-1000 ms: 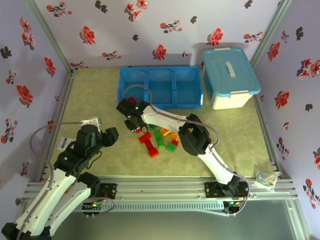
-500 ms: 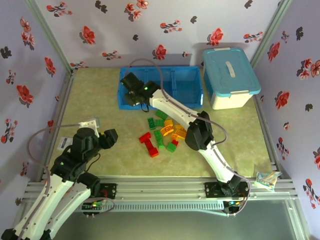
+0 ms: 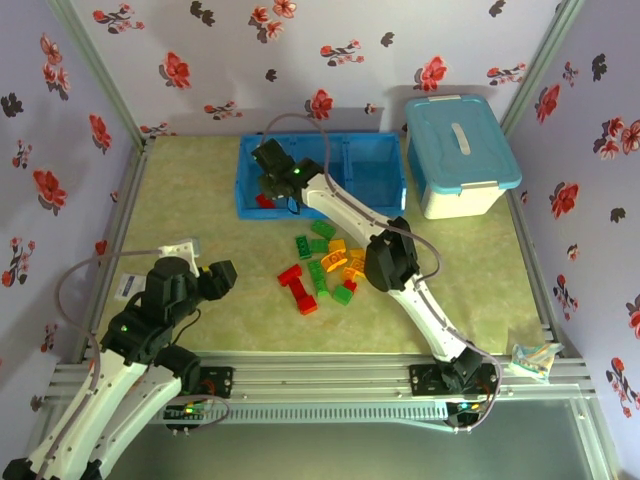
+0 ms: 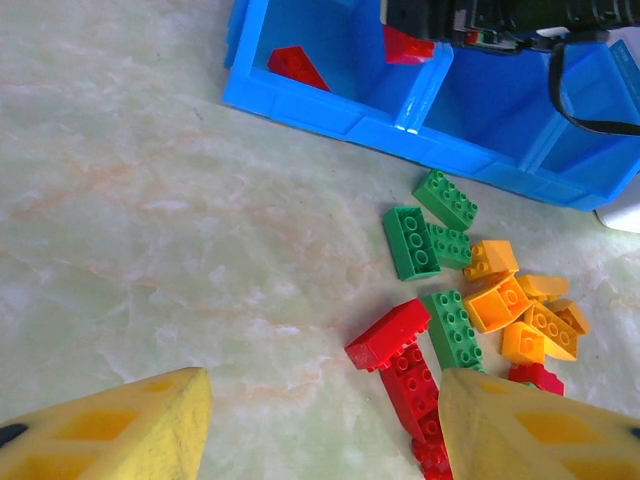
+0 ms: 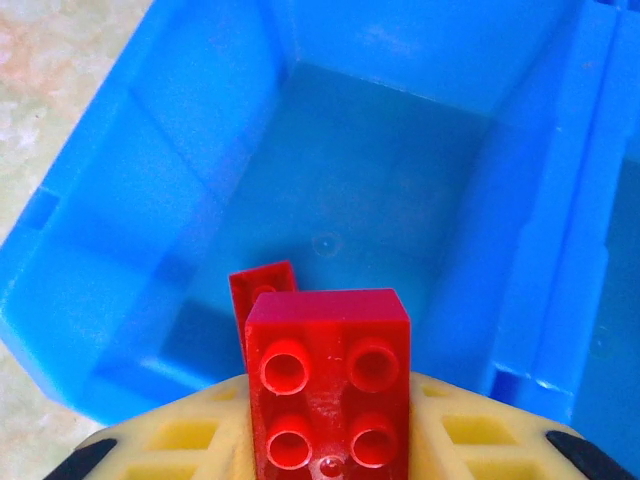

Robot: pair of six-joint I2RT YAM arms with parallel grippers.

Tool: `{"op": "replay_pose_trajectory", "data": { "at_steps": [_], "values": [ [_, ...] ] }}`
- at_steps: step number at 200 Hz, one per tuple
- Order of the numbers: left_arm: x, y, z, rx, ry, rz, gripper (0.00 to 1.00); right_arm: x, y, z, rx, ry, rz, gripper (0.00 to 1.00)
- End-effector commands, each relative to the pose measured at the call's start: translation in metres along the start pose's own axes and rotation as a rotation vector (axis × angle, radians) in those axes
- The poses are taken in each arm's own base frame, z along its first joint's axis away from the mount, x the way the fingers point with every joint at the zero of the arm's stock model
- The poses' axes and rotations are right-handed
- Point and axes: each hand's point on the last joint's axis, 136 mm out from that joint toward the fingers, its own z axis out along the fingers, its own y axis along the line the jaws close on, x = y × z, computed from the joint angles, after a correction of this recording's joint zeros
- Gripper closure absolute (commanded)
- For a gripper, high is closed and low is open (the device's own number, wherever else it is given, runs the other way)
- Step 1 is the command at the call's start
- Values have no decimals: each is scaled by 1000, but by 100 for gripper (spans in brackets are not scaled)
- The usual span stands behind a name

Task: Sort the legos into containers by color
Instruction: Place the lego in the container, then pick up the lego from the center of the table.

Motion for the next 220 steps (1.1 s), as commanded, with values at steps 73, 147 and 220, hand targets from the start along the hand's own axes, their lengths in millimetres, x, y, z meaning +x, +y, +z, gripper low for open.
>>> {"op": "replay_pose_trajectory", "data": {
  "at_steps": [73, 147, 220],
  "values": [
    [8, -16, 0, 34, 103, 76, 38, -33, 9, 13, -39, -135, 25, 52],
    [31, -44, 27, 71, 226, 140, 37, -44, 9, -58, -77, -113, 25, 44],
    [68, -63, 73, 36, 381, 248, 34, -21, -28, -152, -66, -200, 63, 29]
  ]
}}
